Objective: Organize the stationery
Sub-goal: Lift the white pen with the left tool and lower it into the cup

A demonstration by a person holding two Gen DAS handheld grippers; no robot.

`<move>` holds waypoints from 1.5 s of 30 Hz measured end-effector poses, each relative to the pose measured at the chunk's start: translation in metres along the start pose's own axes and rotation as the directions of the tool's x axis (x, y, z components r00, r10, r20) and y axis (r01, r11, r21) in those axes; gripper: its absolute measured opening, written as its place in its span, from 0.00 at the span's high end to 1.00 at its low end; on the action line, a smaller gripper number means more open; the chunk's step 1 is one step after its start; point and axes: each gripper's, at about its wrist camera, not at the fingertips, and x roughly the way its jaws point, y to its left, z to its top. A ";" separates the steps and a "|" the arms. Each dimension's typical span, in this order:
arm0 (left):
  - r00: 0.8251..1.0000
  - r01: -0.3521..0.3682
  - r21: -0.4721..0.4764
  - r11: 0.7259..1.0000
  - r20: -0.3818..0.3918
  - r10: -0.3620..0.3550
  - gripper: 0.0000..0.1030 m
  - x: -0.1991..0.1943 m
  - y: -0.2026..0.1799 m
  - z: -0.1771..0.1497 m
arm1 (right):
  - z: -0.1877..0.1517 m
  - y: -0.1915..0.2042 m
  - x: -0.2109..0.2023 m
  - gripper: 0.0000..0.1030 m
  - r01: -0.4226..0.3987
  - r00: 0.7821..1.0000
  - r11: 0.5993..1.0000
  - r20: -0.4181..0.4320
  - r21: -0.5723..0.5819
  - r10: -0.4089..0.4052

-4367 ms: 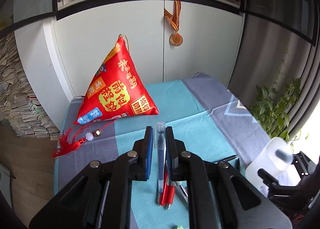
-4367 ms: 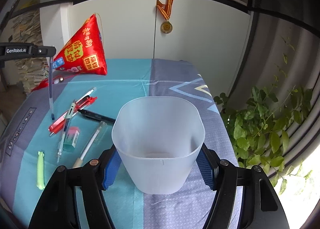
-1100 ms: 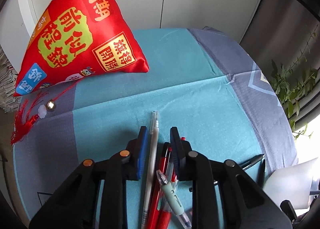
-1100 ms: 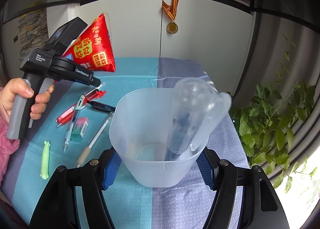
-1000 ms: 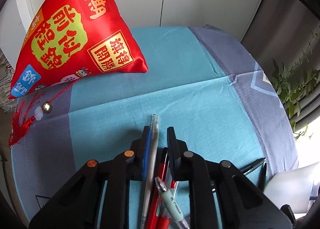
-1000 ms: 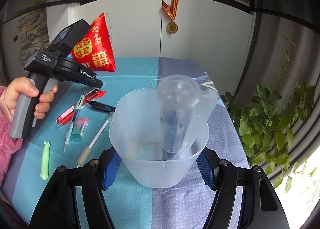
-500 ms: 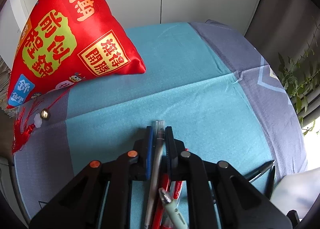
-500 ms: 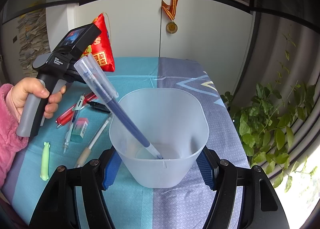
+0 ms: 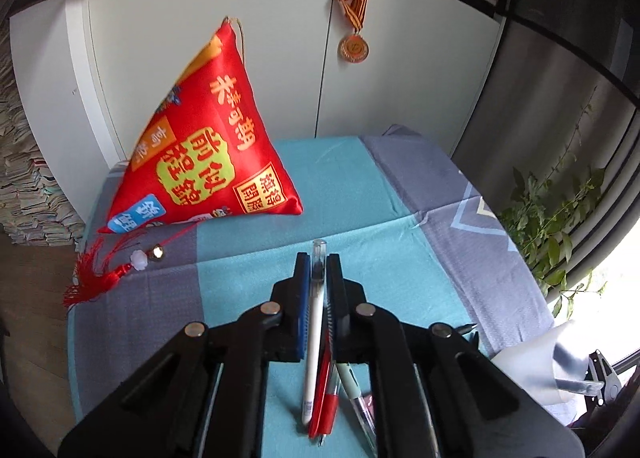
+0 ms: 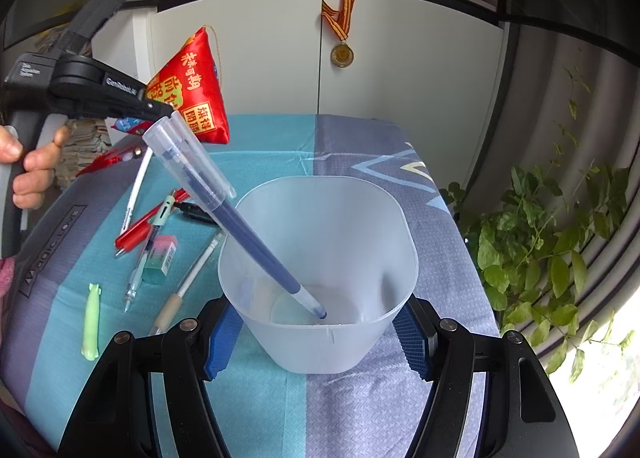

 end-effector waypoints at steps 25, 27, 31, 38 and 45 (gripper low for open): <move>0.965 0.135 0.116 0.984 0.208 -0.157 0.95 -0.102 -0.051 0.016 | -0.001 0.001 -0.001 0.32 -0.002 1.000 1.000 0.000 -0.002 0.002; 0.957 0.172 0.127 0.977 0.212 -0.196 0.95 -0.109 -0.059 0.018 | -0.001 0.001 -0.001 0.32 -0.001 1.000 1.000 0.000 -0.002 0.001; 0.940 0.235 0.158 0.959 0.212 -0.266 0.95 -0.119 -0.079 0.022 | -0.001 0.000 -0.001 0.32 -0.001 1.000 1.000 0.000 -0.003 0.001; 0.904 0.336 0.218 0.916 0.198 -0.379 0.95 -0.137 -0.109 0.021 | -0.001 0.002 -0.002 0.32 -0.001 1.000 1.000 0.001 -0.005 0.001; 0.896 0.382 0.269 0.884 0.128 -0.426 0.95 -0.132 -0.132 0.008 | -0.001 0.005 -0.002 0.32 -0.001 1.000 1.000 0.001 -0.008 0.001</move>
